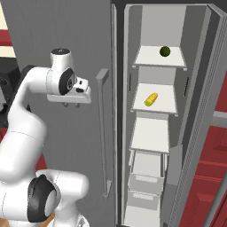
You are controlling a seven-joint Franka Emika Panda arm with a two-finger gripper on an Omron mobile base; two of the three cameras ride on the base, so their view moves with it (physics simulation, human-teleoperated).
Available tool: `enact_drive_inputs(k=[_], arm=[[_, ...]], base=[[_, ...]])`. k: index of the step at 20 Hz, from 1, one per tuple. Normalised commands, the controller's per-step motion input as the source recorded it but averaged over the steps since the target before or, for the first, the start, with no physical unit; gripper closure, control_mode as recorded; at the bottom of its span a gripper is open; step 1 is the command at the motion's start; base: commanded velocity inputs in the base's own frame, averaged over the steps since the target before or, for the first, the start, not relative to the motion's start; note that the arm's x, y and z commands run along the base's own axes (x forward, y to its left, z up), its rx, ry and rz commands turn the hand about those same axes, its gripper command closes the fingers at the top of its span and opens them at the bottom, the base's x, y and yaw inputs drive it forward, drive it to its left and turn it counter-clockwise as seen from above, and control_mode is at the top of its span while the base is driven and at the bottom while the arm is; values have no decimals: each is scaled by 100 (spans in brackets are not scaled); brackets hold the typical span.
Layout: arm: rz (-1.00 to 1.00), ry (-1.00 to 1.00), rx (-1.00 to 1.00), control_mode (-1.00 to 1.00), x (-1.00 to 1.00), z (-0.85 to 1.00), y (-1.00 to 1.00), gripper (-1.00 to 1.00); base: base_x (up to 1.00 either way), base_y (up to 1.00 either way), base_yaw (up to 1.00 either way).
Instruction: Take the corn and lime out of the freezer and place them in the tupperware container on the counter. Then put the tupperware containing the vegetables back in the freezer.
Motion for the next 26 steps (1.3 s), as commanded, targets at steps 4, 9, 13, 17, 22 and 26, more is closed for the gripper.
enact_drive_inputs(k=[4,9,13,17,22,26], arm=[[0,-5,0,-100,-23,0,0,-100],[0,-12,0,-100,-60,38,0,-100],[-1,0,0,-100,-61,17,0,-100],[-1,0,0,-100,-60,0,-11,-100],[0,0,1,-100,-26,0,-9,-100],[0,0,0,100,0,0,0,-100]], base=[[0,0,0],[0,0,0],[0,0,0],[0,0,0],[0,0,0],[0,-19,0]])
